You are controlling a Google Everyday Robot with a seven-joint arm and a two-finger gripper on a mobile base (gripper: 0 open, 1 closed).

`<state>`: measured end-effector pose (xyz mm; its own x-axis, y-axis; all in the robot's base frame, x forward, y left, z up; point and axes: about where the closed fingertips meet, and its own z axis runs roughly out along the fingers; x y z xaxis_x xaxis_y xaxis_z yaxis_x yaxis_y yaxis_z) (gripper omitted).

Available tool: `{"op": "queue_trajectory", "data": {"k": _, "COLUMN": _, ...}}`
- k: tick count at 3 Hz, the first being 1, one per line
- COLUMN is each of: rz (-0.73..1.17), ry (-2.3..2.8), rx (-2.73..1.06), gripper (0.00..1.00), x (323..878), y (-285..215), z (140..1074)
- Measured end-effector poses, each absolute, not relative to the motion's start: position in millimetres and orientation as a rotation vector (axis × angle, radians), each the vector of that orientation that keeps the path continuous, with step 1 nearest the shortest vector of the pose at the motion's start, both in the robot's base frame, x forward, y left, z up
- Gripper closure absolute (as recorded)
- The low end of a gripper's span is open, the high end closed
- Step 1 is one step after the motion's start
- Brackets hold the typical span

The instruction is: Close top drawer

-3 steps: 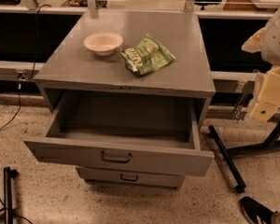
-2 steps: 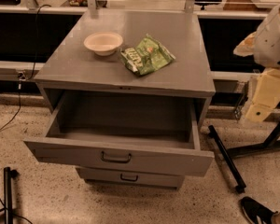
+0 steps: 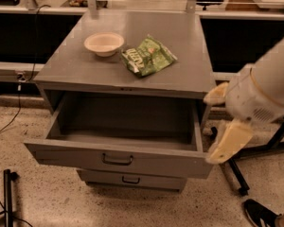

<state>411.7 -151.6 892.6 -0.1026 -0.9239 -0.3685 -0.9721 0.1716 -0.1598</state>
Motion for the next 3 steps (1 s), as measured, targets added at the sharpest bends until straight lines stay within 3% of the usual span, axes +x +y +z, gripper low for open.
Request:
{"op": "queue_trajectory", "data": {"k": 1, "rz": 0.263, "ry": 2.038, "rx": -1.752, "gripper": 0.41, "x": 399, "y": -114, "z": 841}}
{"op": "queue_trajectory", "data": {"k": 3, "rz": 0.262, "ry": 2.029, "rx": -1.724, "gripper": 0.88, "x": 401, "y": -99, "z": 818}}
